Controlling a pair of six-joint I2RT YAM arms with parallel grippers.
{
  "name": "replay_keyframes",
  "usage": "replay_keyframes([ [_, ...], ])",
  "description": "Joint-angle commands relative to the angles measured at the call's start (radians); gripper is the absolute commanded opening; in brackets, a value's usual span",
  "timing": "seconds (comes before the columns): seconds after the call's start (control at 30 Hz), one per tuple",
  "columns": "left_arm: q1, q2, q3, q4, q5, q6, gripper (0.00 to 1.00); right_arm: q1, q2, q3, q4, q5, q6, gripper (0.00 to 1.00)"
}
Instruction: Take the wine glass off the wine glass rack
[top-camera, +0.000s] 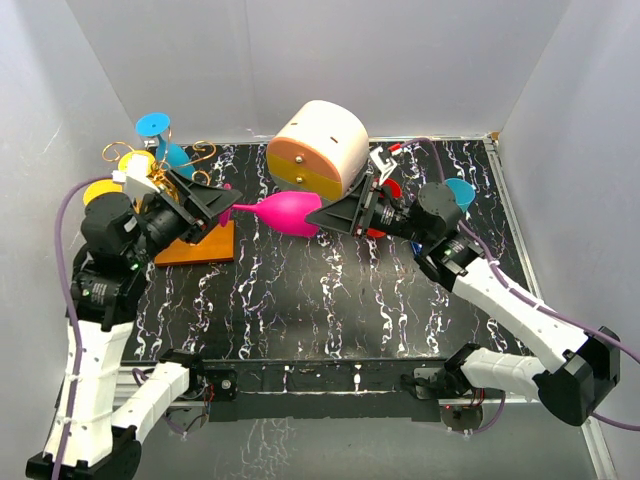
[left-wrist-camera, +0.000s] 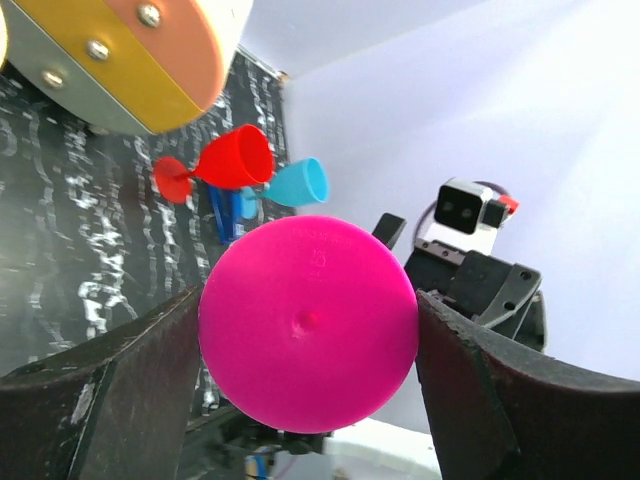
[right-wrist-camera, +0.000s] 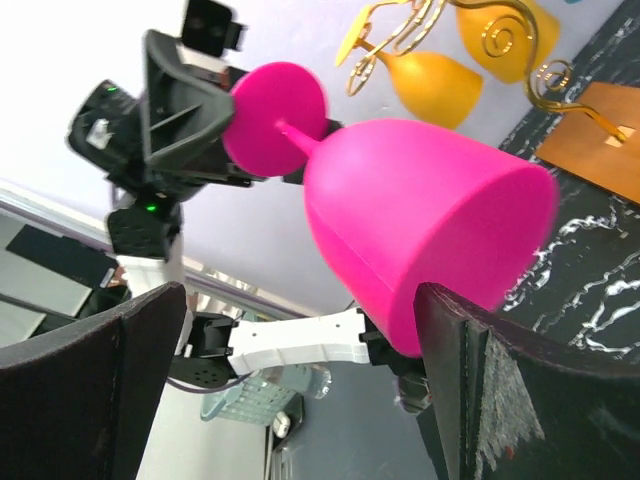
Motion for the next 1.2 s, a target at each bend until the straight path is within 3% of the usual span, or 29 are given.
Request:
replay_keyframes([
  [0.0, 0.0, -0.032, -0.104, 0.268, 0.144, -0.215, 0.58, 0.027, -0.014, -0.027, 0.208, 0.066, 0.108, 0.94],
  [0.07, 0.0, -0.043, -0.141, 0.293, 0.146, -0.241, 0.58, 0.031, -0.014, -0.028, 0.222, 0.067, 0.119, 0.84],
  [0.17, 0.0, -0.047, -0.175, 0.322, 0.162, -0.259, 0.58, 0.037, -0.014, -0.038, 0.261, 0.06, 0.16, 0.53],
  [0.27, 0.0, -0.045, -0.191, 0.335, 0.166, -0.269, 0.62, 0.039, -0.026, -0.042, 0.264, 0.064, 0.188, 0.32],
  [0.37, 0.001, -0.055, -0.207, 0.345, 0.158, -0.278, 0.73, 0.039, -0.042, -0.037, 0.23, 0.087, 0.187, 0.13],
  [0.43, 0.0, -0.055, -0.21, 0.342, 0.156, -0.278, 0.86, 0.039, -0.053, -0.032, 0.207, 0.103, 0.172, 0.01],
  [0.5, 0.0, -0.055, -0.209, 0.333, 0.155, -0.273, 0.98, 0.039, -0.065, -0.033, 0.182, 0.121, 0.155, 0.0],
  [0.7, 0.001, -0.064, -0.152, 0.166, 0.054, -0.183, 0.99, 0.036, -0.145, 0.013, -0.097, 0.298, -0.002, 0.0],
  [0.93, 0.001, -0.11, -0.133, 0.047, -0.082, -0.143, 0.99, 0.037, -0.26, 0.16, -0.68, 0.91, -0.291, 0.0],
  [1.17, 0.0, -0.091, -0.123, 0.036, -0.1, -0.116, 0.99, 0.036, -0.309, 0.286, -0.91, 1.35, -0.647, 0.0],
])
